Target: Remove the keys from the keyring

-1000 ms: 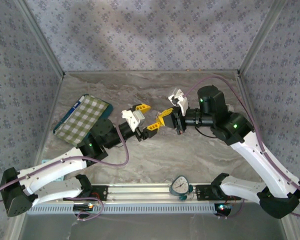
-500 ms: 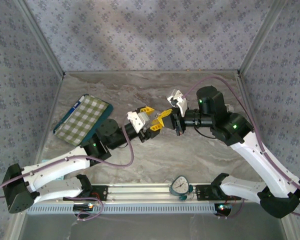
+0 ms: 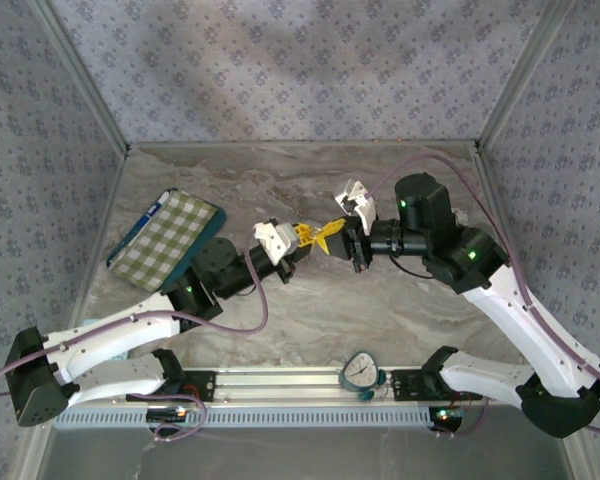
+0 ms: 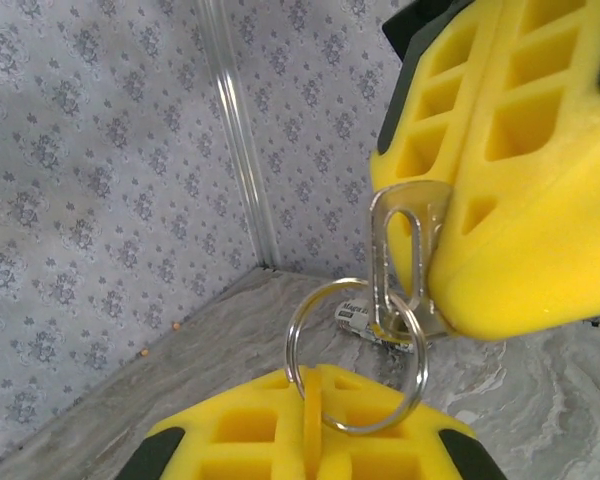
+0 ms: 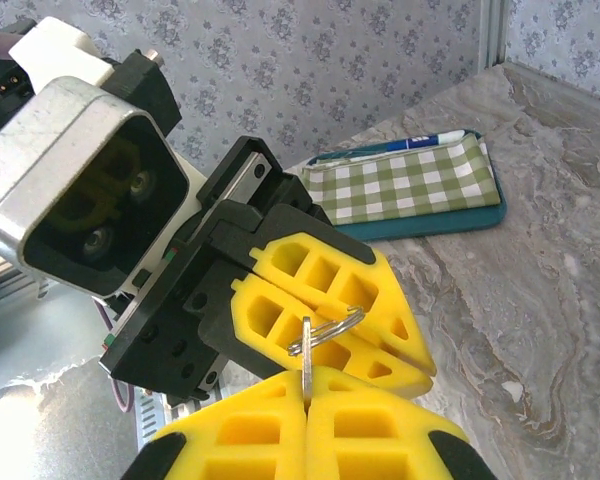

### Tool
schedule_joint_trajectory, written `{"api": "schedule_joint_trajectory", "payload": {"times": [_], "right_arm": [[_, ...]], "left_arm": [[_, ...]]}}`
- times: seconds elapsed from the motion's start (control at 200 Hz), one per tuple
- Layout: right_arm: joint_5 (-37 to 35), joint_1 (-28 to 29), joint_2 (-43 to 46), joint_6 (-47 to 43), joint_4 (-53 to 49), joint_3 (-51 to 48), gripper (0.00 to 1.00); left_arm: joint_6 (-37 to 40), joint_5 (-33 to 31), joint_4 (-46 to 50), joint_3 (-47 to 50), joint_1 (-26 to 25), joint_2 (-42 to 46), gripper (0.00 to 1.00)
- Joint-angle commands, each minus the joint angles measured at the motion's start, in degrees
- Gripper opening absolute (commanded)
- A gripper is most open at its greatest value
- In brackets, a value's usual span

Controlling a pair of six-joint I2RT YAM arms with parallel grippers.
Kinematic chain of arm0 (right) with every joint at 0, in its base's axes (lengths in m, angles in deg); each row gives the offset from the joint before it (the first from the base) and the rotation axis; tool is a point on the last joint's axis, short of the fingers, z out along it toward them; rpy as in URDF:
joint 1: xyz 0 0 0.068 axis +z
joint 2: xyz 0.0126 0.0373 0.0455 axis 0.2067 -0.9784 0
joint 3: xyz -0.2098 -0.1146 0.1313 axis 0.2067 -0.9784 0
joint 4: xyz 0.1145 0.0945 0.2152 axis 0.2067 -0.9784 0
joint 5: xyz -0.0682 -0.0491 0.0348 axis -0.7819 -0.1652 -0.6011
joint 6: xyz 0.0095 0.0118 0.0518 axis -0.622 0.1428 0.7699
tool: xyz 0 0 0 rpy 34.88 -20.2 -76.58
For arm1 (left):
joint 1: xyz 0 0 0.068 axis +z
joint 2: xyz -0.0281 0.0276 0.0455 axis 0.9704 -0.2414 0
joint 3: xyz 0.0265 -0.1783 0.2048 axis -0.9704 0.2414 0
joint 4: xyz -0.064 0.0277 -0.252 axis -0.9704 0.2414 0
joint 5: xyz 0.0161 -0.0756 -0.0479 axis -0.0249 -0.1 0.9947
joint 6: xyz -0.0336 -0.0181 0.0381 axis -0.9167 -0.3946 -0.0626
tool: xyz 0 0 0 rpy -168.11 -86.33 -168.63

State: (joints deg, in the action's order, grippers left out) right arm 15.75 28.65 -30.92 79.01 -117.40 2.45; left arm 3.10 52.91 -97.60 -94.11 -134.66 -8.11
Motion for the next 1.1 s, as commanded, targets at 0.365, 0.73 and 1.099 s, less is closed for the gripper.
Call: {"api": "schedule_joint_trajectory", "payload": {"times": [0.365, 0.73, 1.099], "right_arm": [[2.09, -3.45, 1.51, 3.76, 5.61, -2.13, 0.0], [3.67, -2.2, 2.13, 1.71, 4.55, -0.45, 0.0], [2.79, -1.17, 2.3, 1.79, 3.53, -0.22, 0.0]], "left_arm": [[0.39, 6.66, -4.97, 0.76, -0.34, 2.98, 0.0], [-0.81, 4.52, -5.12, 2.39, -0.34, 3.15, 0.0], [-2.07, 1.74, -3.55, 2.09, -0.34, 3.32, 0.43]]}}
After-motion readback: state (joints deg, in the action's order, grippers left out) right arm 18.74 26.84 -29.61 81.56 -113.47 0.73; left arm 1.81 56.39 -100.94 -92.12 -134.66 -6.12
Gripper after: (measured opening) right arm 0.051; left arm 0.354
